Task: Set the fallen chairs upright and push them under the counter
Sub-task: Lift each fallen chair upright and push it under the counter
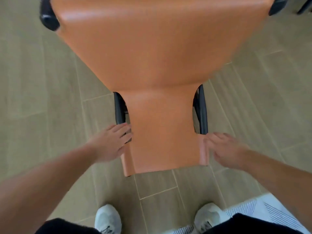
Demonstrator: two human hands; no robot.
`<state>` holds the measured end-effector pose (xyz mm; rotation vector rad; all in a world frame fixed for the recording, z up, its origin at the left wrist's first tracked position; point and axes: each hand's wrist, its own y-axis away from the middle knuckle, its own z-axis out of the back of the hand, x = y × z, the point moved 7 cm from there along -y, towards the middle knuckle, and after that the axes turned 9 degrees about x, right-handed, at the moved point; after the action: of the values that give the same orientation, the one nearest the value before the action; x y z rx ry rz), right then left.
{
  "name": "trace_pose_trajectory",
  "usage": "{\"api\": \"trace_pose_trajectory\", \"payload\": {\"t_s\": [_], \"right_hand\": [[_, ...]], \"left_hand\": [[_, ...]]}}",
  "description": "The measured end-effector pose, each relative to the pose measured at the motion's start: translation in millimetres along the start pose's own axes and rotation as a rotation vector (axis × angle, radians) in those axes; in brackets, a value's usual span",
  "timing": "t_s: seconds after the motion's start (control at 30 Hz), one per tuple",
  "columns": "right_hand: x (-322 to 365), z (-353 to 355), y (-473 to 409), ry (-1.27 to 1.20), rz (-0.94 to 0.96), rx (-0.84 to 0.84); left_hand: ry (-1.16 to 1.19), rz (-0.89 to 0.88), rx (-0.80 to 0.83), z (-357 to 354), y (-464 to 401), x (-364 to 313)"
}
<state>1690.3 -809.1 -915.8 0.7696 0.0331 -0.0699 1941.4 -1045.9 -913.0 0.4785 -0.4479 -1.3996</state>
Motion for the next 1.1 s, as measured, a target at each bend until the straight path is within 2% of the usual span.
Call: {"api": "trace_pose_trajectory", "payload": {"t_s": [0.13,0.3,0.43,0.5,0.63,0.7,0.9,1.1], "right_hand": [[-9.2,-71.4,-47.1,0.132,0.048,-0.009],[-17.0,-132.7,-88.0,0.321,0.179,-0.012],[-17.4,-170.8,-115.8,0.473,0.264,0.031],[-19.4,-198.1,-123.2,0.515,0.270,0.116],[-13.8,-186.3,-121.9,0.436,0.277,0.001],[-13.9,-190.0,-125.3,0.478,0.307,-0.058],[-6.2,-199.3,-133.5,0.554,0.341,-0.053],[-1.7,-205.7,-130.9,0.589,0.445,-0.082]], "left_hand": [[-0.027,0.037,0.025,-78.2,-53.1,13.1],[-0.188,-0.057,0.012,-146.5,-78.3,17.4],[-0.234,-0.168,0.122,-193.0,-90.6,-2.2],[-0.202,-0.186,0.175,-204.0,-93.6,-12.2],[-0.187,-0.171,0.194,-210.5,-93.1,-14.8],[-0.177,-0.220,0.230,-213.5,-89.0,-15.3],[-0.272,-0.283,0.230,-234.7,-82.7,-34.4],[-0.368,-0.436,0.240,-254.8,-81.7,-66.9]]}}
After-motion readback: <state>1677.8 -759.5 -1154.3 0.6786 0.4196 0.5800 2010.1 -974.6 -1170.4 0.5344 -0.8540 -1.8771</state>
